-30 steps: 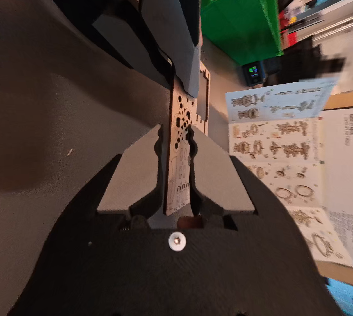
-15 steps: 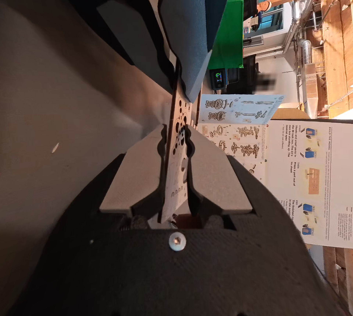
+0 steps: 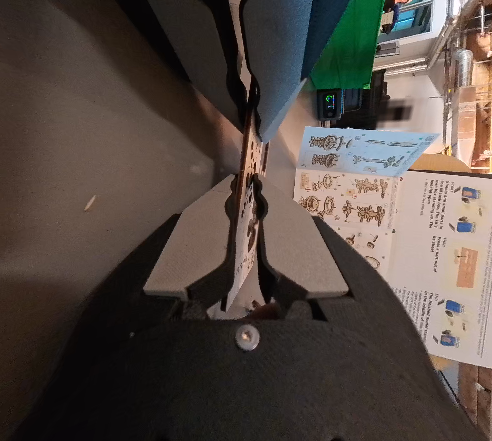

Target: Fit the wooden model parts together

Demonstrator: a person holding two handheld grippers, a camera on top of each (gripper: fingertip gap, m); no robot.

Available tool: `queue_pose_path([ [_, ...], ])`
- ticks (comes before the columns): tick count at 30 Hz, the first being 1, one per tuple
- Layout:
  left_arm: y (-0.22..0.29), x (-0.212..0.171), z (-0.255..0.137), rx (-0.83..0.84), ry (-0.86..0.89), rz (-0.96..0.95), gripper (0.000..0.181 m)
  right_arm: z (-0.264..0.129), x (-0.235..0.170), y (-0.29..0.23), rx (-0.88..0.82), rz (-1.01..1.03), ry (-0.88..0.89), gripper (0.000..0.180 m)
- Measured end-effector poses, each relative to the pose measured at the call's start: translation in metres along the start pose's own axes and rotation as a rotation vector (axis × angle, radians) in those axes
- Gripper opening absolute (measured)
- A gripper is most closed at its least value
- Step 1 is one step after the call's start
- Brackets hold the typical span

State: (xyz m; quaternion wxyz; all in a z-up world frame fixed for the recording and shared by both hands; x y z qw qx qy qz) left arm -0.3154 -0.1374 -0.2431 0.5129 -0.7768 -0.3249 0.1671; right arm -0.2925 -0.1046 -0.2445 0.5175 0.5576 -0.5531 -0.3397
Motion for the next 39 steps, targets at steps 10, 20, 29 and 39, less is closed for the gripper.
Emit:
queue_pose_path([
  [10, 0.002, -0.003, 0.003, -0.073, 0.020, -0.103, 0.001, 0.004, 0.000, 0.004, 0.123, 0.035, 0.013, 0.006],
  [20, -0.117, 0.016, -0.060, -0.799, 0.547, -1.098, 0.000, -0.048, -0.008, 0.197, 0.242, 0.814, 0.145, 0.052],
  [29, -0.113, 0.037, -0.081, -1.092, 0.843, -1.422, 0.000, -0.075, -0.028, 0.198, 0.447, 1.144, 0.234, 0.050],
  [39, -0.102, 0.049, -0.077, -1.188, 0.845, -1.396, 0.000, -0.063, -0.022, 0.145, 0.600, 1.095, 0.178, 0.034],
])
Point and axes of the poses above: each gripper's, where its closed fingertips meet, z out along the fingers, x out of its top, y = z × x across the jaws, the point moved 2 cm from there along -z, back along the fingers, and after that the axes turned 12 degrees about -x, right-handed, at the moved point
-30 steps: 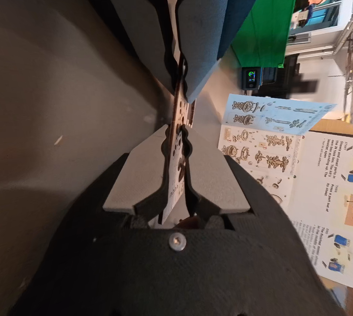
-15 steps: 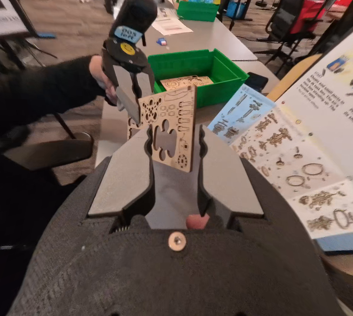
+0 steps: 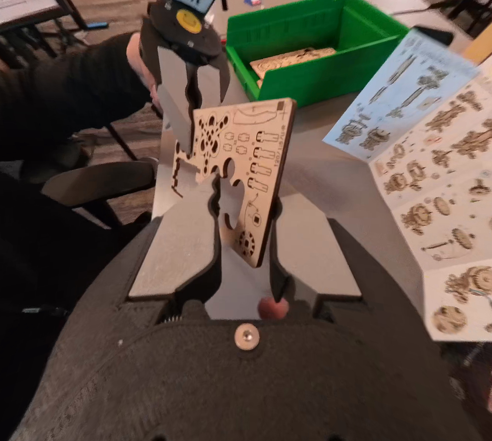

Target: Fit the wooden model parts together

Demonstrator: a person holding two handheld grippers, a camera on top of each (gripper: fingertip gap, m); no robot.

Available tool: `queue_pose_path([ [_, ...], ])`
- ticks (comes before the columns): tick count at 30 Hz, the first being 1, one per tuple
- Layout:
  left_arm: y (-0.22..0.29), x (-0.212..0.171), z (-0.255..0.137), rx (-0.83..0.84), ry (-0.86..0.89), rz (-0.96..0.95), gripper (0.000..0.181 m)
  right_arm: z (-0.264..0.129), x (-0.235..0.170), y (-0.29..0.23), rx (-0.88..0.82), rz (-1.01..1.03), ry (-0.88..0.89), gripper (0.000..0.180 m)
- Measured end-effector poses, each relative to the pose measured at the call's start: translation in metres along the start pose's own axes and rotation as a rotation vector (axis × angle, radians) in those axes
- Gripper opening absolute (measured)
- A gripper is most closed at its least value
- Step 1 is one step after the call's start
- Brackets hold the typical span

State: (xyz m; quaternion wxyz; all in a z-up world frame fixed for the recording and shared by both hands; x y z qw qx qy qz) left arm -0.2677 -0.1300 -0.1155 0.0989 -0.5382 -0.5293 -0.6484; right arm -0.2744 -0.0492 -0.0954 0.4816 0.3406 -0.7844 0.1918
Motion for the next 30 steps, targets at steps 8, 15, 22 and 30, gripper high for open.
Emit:
queue_pose_path([
  [8, -0.012, 0.005, -0.034, 0.077, 0.132, 0.028, 0.019, 0.004, -0.010, -0.012, 0.175, 0.243, 0.198, 0.000],
  [15, -0.012, 0.007, -0.029, -0.120, 0.401, 0.047, 0.041, -0.002, -0.005, -0.004, 0.281, 0.475, 0.446, 0.000],
  [22, -0.022, 0.010, -0.010, -0.001, 0.368, 0.173, 0.001, 0.022, -0.028, -0.018, 0.263, 0.520, 0.402, 0.000],
  [30, -0.025, -0.010, -0.001, 0.105, 0.186, 0.104, 0.000, 0.003, -0.031, 0.012, -0.022, 0.298, 0.264, 0.049],
])
Point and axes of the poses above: each gripper's, where its closed fingertips meet, z out along the fingers, x out of its top, y = z × x across the jaws, the point moved 2 cm from there along -z, back along the fingers, and after that the axes turned 12 degrees about -x, right-handed, at the moved point
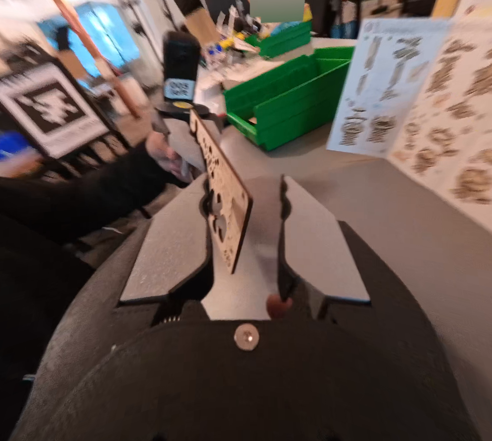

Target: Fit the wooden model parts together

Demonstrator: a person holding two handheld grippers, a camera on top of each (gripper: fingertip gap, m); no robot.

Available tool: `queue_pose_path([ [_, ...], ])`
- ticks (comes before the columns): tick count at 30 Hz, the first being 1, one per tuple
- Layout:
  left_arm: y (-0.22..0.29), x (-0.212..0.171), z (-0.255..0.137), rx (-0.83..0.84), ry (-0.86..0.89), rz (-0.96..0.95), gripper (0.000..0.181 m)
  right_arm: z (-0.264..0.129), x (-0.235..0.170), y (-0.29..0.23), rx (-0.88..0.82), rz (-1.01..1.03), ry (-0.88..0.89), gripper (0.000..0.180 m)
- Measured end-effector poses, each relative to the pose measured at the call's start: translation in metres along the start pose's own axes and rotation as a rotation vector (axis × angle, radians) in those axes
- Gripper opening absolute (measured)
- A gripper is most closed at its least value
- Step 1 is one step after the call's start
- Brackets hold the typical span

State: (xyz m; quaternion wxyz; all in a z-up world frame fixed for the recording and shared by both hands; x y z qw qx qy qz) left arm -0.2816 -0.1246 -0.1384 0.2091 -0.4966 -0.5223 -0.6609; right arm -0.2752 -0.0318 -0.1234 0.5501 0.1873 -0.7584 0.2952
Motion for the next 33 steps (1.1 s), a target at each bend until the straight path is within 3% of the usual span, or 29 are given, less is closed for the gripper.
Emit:
queue_pose_path([
  [3, -0.002, -0.007, 0.006, 0.030, -0.073, 0.000, 0.000, 0.002, 0.000, -0.003, -0.143, -0.169, -0.180, 0.084],
  [4, -0.002, -0.008, 0.009, 0.028, -0.087, -0.006, 0.000, 0.005, -0.002, -0.011, -0.141, -0.238, -0.228, 0.086],
  [7, 0.003, -0.010, 0.022, -0.004, -0.117, -0.010, 0.000, 0.019, -0.015, -0.027, -0.125, -0.421, -0.332, 0.042],
  [10, -0.002, -0.018, 0.026, 0.045, -0.171, 0.019, 0.001, 0.026, -0.030, -0.030, -0.048, -0.421, -0.404, 0.028],
  [15, 0.002, -0.020, 0.018, 0.012, -0.132, -0.008, 0.002, 0.023, -0.032, -0.040, 0.141, -0.230, -0.366, 0.005],
  [23, -0.002, -0.022, 0.021, 0.040, -0.144, 0.022, 0.001, 0.027, -0.032, -0.034, 0.218, -0.074, -0.291, 0.005],
  [33, -0.010, -0.029, 0.023, 0.067, -0.138, 0.009, 0.001, 0.030, -0.041, -0.028, 0.190, -0.080, -0.288, 0.004],
])
Point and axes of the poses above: each gripper's, where its closed fingertips meet, z out along the fingers, x out of its top, y = z × x across the jaws, the point moved 2 cm from there along -z, back along the fingers, and after that the axes turned 12 degrees about -x, right-handed, at the moved point
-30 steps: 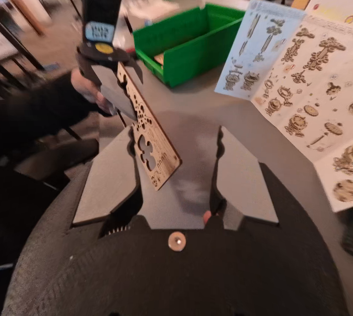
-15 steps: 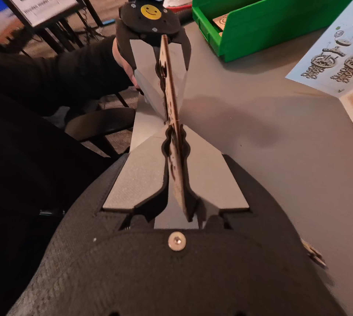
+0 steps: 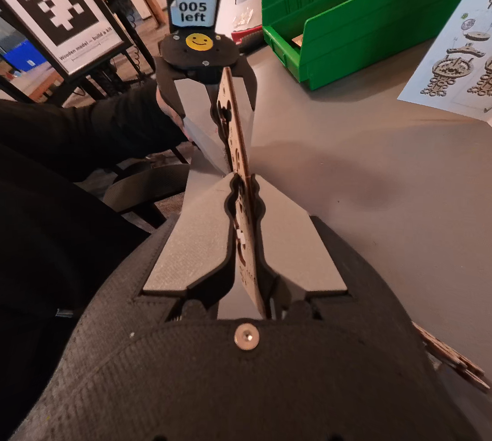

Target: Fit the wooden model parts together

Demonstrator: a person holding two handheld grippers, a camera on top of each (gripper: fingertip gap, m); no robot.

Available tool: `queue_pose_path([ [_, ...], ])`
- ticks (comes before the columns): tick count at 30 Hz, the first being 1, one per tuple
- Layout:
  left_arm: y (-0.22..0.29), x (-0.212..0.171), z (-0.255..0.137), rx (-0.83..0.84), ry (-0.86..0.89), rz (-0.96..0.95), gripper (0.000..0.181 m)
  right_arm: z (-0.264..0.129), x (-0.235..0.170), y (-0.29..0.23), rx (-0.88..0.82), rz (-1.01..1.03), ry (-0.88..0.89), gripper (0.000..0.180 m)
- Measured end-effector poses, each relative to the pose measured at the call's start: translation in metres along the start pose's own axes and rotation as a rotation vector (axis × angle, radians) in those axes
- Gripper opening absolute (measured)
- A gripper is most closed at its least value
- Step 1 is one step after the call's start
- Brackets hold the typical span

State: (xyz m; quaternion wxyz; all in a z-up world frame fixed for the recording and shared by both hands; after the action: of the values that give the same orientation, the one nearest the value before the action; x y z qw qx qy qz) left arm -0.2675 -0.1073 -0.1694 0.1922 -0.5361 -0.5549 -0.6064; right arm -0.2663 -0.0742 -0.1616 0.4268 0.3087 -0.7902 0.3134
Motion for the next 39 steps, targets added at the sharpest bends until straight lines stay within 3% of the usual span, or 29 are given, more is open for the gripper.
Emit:
queue_pose_path([
  [6, -0.004, -0.006, -0.001, 0.010, -0.001, -0.008, 0.001, 0.004, -0.004, 0.001, -0.006, -0.007, -0.015, 0.005],
  [13, -0.001, 0.002, 0.002, -0.018, 0.067, -0.025, 0.001, -0.005, 0.015, 0.003, 0.023, 0.053, 0.138, 0.006],
  [28, -0.003, -0.004, 0.008, 0.025, 0.026, 0.000, 0.001, -0.003, 0.009, 0.005, -0.023, -0.014, 0.101, 0.005],
  [37, -0.011, -0.009, 0.011, 0.097, -0.007, 0.006, 0.003, 0.005, 0.001, 0.017, -0.249, -0.156, 0.008, 0.006],
  [39, -0.011, -0.006, 0.010, 0.108, 0.006, 0.007, 0.004, 0.003, 0.006, 0.016, -0.216, -0.108, 0.030, 0.006],
])
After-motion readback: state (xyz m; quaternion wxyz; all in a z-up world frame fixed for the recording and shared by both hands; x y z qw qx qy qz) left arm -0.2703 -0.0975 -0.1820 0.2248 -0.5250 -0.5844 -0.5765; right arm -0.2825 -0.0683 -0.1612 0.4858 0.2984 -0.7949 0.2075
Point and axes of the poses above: each gripper's, where its closed fingertips meet, z out along the fingers, x out of its top, y = z × x across the jaws, the point moved 2 cm from there along -z, back along the fingers, and after that the axes turned 12 degrees about -x, right-handed, at the moved point
